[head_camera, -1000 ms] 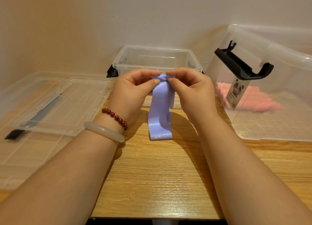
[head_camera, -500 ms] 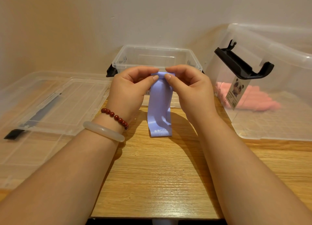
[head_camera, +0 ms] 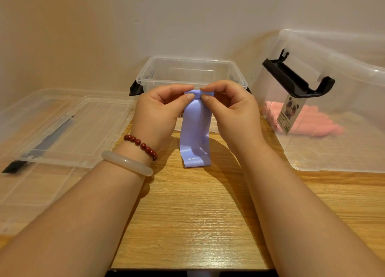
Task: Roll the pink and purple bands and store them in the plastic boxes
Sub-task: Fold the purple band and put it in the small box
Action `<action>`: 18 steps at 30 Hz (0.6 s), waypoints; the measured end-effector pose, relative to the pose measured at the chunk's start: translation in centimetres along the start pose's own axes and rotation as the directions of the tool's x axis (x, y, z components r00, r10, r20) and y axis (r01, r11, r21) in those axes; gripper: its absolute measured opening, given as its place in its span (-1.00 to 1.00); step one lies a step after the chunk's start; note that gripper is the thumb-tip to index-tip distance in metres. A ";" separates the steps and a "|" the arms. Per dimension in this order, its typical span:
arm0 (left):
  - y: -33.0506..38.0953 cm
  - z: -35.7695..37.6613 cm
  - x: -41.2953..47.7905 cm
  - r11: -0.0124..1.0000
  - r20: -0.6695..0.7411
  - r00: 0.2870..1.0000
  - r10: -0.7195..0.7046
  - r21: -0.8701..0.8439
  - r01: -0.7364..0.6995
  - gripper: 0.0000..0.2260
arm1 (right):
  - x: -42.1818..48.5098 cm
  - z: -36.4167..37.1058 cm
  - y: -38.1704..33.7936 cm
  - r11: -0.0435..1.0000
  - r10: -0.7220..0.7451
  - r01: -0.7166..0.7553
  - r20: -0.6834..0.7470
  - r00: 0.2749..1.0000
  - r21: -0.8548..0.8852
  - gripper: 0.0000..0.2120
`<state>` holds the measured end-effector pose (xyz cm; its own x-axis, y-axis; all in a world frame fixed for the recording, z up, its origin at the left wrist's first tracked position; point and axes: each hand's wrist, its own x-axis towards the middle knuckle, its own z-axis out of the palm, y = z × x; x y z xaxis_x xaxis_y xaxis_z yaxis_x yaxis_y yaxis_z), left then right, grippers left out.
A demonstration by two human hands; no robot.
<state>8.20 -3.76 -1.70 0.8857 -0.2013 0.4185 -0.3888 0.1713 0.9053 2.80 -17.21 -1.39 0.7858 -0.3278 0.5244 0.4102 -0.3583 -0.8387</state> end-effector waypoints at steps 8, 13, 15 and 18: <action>-0.1 0.1 0.0 1.000 0.011 1.000 -0.002 0.006 0.002 -0.78 | 0.1 -0.1 -0.2 1.000 -0.007 0.007 -0.015 1.000 -0.020 -0.81; -0.3 -0.1 0.1 0.995 0.057 0.997 -0.058 -0.080 0.063 -0.84 | 0.2 -0.2 0.1 1.000 0.000 0.001 -0.044 0.999 0.021 -0.81; -0.3 -0.2 0.1 0.995 0.057 0.997 -0.058 -0.075 0.062 -0.85 | 0.2 -0.3 0.2 1.000 -0.007 0.009 -0.048 0.999 0.029 -0.81; -0.3 -0.1 0.1 1.000 0.027 0.999 -0.022 -0.018 0.022 -0.82 | 0.1 -0.1 0.1 0.999 -0.019 0.020 -0.039 0.999 0.039 -0.79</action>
<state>8.45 -3.70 -1.92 0.8869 -0.2306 0.4004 -0.3642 0.1844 0.9129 2.90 -17.43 -1.40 0.7593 -0.3549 0.5454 0.4436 -0.3309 -0.8329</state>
